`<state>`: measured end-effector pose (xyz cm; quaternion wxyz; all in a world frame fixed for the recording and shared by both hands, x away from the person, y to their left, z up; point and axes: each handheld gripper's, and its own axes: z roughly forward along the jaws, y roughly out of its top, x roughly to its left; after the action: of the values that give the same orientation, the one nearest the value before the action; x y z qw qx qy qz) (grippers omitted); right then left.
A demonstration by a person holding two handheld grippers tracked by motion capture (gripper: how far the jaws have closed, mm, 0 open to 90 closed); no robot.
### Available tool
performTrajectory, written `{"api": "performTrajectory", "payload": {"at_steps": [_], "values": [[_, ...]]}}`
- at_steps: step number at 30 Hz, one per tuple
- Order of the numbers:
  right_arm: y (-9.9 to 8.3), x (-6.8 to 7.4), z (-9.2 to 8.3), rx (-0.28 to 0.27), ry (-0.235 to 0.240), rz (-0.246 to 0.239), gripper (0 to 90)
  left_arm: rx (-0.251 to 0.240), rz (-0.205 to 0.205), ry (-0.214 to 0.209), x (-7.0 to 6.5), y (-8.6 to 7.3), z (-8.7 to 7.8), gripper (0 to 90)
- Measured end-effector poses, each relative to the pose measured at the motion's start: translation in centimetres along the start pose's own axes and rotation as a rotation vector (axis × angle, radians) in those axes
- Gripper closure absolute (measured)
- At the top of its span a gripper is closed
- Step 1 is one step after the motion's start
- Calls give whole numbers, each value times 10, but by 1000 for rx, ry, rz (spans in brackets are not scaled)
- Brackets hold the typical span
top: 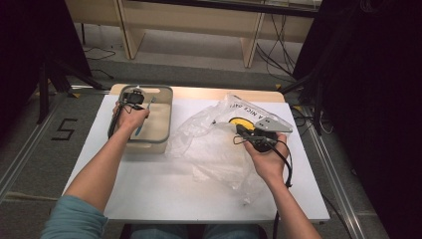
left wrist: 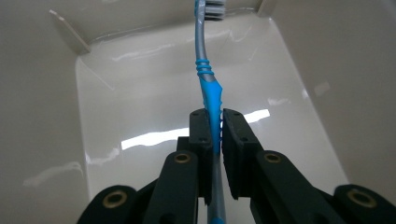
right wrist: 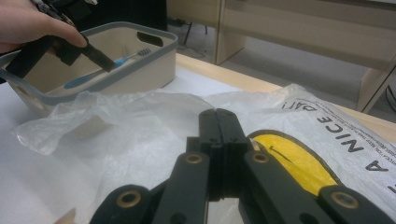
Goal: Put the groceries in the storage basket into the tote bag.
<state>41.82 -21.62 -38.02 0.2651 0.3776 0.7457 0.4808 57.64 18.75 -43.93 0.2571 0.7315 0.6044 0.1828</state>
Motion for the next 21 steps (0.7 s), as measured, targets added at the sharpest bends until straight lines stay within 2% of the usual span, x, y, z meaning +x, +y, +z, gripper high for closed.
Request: {"api": "performTrajectory", "payload": {"at_steps": [21], "values": [[0, 0, 0, 1, -1, 1, 900, -99, -12, -15, -1, 3, -22, 823]]}}
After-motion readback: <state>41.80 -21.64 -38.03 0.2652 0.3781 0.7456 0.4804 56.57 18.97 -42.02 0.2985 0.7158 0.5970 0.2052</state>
